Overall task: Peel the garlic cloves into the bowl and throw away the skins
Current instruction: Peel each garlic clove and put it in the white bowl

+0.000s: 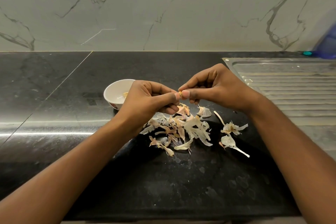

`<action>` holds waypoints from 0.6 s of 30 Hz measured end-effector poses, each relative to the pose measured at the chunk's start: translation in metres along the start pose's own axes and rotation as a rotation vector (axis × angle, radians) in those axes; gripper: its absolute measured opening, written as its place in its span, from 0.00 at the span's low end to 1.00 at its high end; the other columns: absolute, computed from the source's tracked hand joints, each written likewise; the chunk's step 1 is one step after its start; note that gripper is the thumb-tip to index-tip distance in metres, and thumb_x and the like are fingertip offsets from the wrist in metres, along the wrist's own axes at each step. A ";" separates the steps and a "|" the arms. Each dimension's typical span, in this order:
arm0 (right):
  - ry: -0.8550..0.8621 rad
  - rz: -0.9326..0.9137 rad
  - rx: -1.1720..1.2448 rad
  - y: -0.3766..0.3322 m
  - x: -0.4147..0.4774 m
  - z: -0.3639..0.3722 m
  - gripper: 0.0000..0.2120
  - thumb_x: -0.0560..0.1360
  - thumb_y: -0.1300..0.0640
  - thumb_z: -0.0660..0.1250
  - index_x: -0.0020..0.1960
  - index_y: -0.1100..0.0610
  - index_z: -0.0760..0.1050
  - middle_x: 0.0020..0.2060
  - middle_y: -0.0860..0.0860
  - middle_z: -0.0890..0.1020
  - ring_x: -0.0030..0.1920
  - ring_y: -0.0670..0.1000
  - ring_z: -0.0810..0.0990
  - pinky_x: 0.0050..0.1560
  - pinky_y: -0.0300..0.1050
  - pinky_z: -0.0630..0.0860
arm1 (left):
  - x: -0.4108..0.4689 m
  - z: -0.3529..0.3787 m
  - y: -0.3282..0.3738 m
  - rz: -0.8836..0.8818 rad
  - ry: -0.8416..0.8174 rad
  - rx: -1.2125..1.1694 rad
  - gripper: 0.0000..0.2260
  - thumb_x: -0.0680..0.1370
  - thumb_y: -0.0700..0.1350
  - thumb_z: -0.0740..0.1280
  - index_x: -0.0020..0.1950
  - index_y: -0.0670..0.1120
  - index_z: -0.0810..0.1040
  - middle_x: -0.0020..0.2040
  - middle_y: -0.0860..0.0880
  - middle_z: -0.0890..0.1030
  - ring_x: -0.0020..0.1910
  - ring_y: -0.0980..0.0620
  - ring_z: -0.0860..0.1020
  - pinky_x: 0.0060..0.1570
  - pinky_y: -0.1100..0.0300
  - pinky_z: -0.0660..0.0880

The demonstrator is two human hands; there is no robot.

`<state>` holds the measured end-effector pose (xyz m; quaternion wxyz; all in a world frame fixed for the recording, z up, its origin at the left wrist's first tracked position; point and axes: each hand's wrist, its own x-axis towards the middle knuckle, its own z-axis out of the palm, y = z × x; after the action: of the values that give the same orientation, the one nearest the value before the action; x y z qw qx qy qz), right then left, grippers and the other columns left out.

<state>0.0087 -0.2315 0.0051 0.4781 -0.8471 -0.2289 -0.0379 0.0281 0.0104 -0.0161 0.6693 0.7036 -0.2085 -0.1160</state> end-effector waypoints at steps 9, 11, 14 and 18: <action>0.003 -0.035 -0.058 0.002 0.002 0.006 0.08 0.77 0.61 0.78 0.55 0.62 0.88 0.42 0.52 0.89 0.39 0.52 0.88 0.43 0.41 0.83 | 0.000 0.003 -0.003 0.003 0.047 0.017 0.04 0.79 0.31 0.71 0.46 0.33 0.85 0.38 0.37 0.84 0.34 0.46 0.81 0.35 0.61 0.80; 0.000 -0.037 -0.058 0.002 0.003 0.007 0.08 0.77 0.61 0.78 0.55 0.62 0.88 0.42 0.52 0.89 0.40 0.52 0.88 0.44 0.42 0.83 | 0.000 0.004 -0.004 -0.002 0.055 0.014 0.04 0.78 0.31 0.70 0.45 0.32 0.85 0.37 0.38 0.84 0.33 0.47 0.80 0.34 0.61 0.79; 0.001 -0.053 -0.047 0.002 0.003 0.009 0.08 0.77 0.62 0.77 0.56 0.63 0.87 0.43 0.53 0.89 0.40 0.52 0.88 0.44 0.41 0.84 | 0.002 0.004 -0.005 -0.011 0.074 -0.010 0.05 0.78 0.30 0.70 0.43 0.32 0.84 0.35 0.38 0.82 0.32 0.48 0.79 0.33 0.61 0.77; 0.009 -0.079 0.023 -0.001 0.004 0.010 0.10 0.78 0.64 0.76 0.58 0.65 0.86 0.46 0.55 0.89 0.43 0.53 0.89 0.46 0.44 0.86 | 0.003 0.004 -0.005 -0.014 0.082 -0.031 0.05 0.77 0.31 0.69 0.43 0.33 0.85 0.35 0.39 0.82 0.33 0.48 0.78 0.33 0.61 0.76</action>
<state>0.0099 -0.2216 0.0015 0.4871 -0.8316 -0.2605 -0.0577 0.0297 0.0059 -0.0205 0.6874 0.6987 -0.1740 -0.0952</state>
